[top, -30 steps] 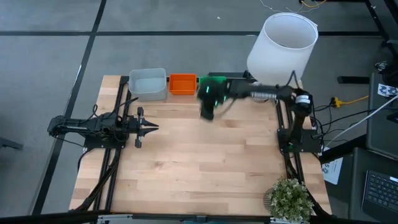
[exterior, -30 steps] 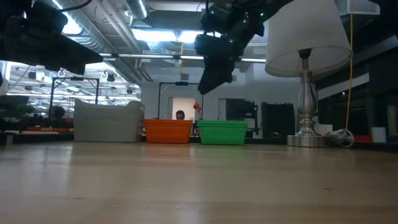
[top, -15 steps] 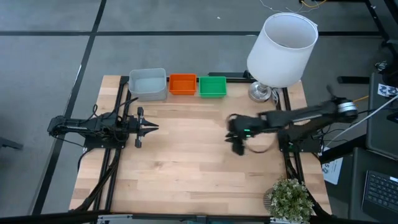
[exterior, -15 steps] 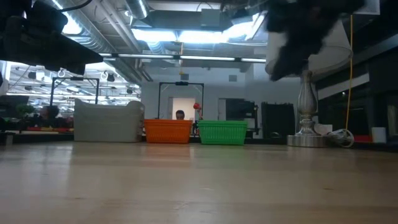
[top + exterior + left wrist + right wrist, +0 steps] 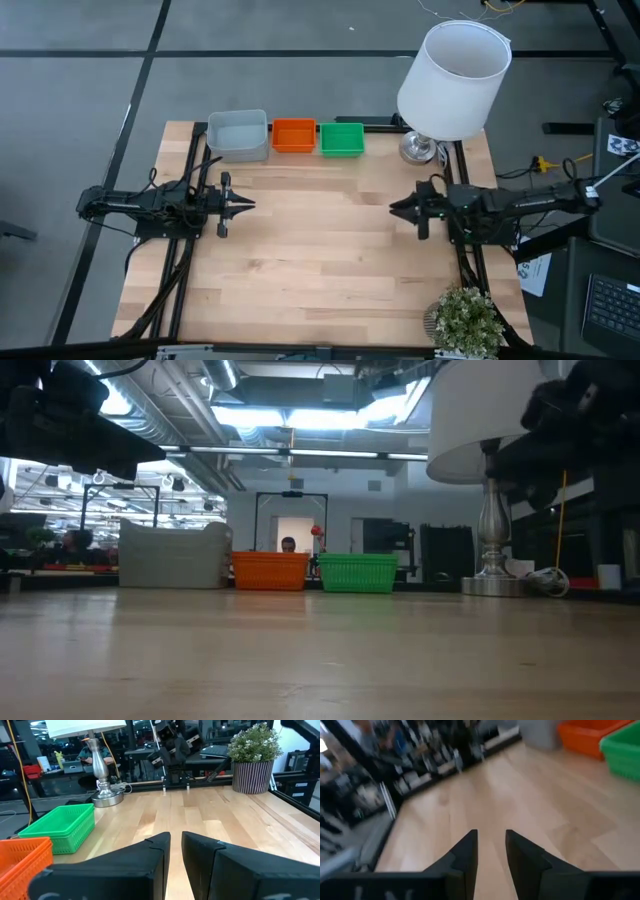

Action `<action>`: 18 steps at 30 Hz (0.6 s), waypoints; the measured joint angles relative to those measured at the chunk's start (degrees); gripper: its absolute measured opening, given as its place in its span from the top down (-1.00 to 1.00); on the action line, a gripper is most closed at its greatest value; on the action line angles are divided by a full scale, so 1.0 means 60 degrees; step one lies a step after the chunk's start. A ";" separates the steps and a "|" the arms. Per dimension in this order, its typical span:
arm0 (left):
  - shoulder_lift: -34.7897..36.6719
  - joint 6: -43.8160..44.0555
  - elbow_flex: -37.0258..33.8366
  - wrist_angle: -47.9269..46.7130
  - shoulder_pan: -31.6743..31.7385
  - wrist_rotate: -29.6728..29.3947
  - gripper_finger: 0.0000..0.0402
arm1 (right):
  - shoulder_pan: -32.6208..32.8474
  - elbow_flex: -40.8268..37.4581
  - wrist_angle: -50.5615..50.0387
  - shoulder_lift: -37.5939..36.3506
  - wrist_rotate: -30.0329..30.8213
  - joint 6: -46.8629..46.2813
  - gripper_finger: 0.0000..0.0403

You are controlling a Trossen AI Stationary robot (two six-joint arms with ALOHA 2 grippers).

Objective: Stack baskets by color
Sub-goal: Return to Home Position

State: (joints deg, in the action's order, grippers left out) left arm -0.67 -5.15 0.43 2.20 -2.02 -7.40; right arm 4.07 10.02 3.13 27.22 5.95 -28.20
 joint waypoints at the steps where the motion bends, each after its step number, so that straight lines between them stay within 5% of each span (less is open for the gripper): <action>1: -0.0001 -0.0001 0.0000 0.0000 0.0002 0.0000 0.79 | -0.0103 -0.0291 0.0291 -0.0367 0.0009 -0.0004 0.51; 6: -0.0001 -0.0001 0.0000 0.0000 0.0000 0.0000 0.79 | -0.0475 -0.1560 0.1603 -0.1913 0.0008 0.0017 0.51; 18: -0.0003 0.0001 0.0000 -0.0004 0.0004 0.0004 0.79 | -0.0599 -0.1599 0.0744 -0.3147 0.0005 0.0024 0.51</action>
State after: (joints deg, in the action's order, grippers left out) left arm -0.69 -5.15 0.43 2.17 -2.00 -7.38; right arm 0.47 0.43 7.60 8.34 5.98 -28.05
